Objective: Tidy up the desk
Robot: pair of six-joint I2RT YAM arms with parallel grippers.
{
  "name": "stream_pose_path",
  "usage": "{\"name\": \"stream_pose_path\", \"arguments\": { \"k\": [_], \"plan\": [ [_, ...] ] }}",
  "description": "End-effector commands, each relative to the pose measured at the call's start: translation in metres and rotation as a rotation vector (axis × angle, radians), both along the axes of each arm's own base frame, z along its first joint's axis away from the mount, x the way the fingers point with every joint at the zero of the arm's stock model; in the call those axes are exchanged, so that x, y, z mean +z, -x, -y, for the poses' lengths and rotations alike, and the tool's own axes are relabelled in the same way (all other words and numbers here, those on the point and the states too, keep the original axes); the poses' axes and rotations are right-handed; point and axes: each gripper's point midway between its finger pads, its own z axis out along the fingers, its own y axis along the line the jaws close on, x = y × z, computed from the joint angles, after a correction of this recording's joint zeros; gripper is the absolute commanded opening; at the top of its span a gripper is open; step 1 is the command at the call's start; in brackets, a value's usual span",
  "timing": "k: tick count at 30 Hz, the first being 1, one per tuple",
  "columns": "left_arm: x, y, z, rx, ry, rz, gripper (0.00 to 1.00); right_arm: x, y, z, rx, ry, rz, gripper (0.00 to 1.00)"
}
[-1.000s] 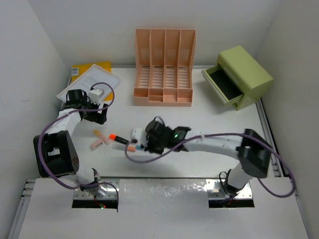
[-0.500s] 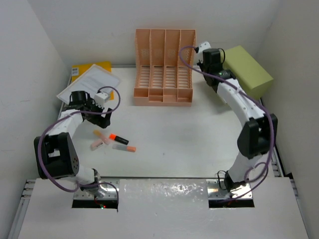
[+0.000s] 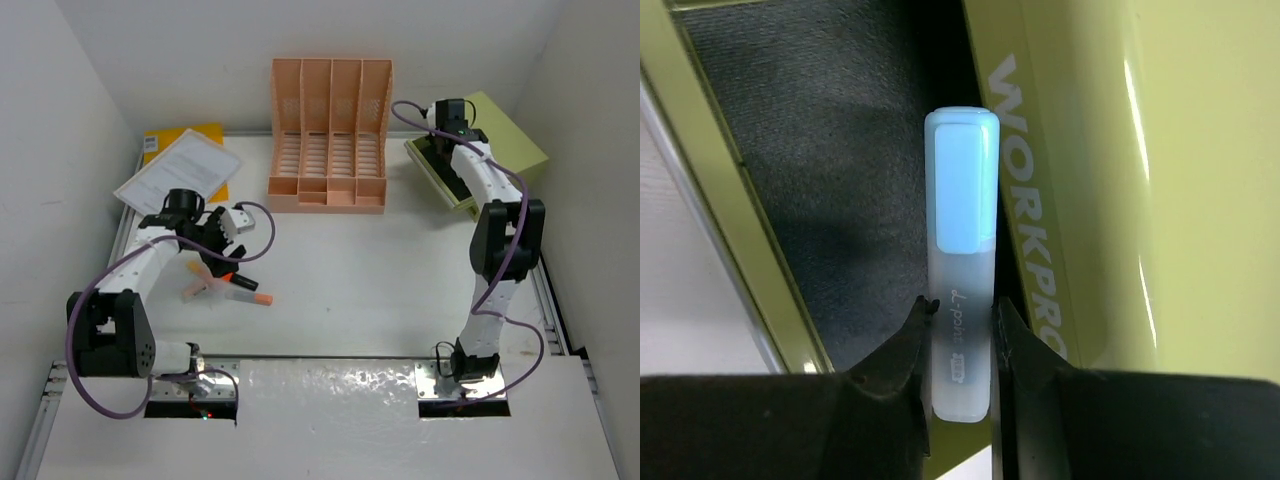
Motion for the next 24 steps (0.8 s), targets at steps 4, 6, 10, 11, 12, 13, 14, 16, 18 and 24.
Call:
{"name": "stream_pose_path", "arguments": {
  "k": [4, 6, 10, 11, 12, 13, 14, 16, 18, 24],
  "plan": [
    [-0.012, 0.024, 0.010, -0.238, -0.067, -0.006, 0.76, 0.039, -0.006, -0.008, 0.061, 0.026, 0.063, 0.41],
    [-0.018, 0.029, 0.006, -0.317, -0.120, -0.008, 0.70, 0.043, -0.004, -0.007, 0.063, 0.032, 0.066, 0.52],
    [-0.033, 0.023, -0.006, -0.358, -0.201, 0.010, 0.66, 0.059, 0.002, -0.011, 0.078, 0.008, 0.098, 0.63],
    [-0.037, 0.019, -0.009, -0.355, -0.217, 0.005, 0.66, 0.061, 0.003, -0.012, 0.083, -0.002, 0.102, 0.64],
    [-0.039, 0.017, -0.008, -0.358, -0.216, 0.003, 0.65, 0.062, 0.003, -0.016, 0.096, -0.021, 0.107, 0.64],
    [-0.036, 0.013, -0.005, -0.368, -0.204, 0.005, 0.65, 0.069, 0.006, -0.018, 0.097, -0.035, 0.124, 0.65],
    [-0.042, 0.014, -0.004, -0.395, -0.196, -0.020, 0.64, 0.072, 0.007, -0.021, 0.102, -0.047, 0.132, 0.66],
    [-0.041, 0.015, 0.000, -0.429, -0.176, -0.049, 0.61, 0.074, 0.010, -0.025, 0.111, -0.077, 0.145, 0.66],
    [-0.048, 0.019, 0.000, -0.454, -0.168, -0.090, 0.59, 0.083, 0.015, -0.027, 0.114, -0.094, 0.175, 0.67],
    [-0.070, 0.015, -0.001, -0.436, -0.215, -0.098, 0.55, 0.103, 0.021, -0.037, 0.142, -0.150, 0.248, 0.67]
  ]
}}
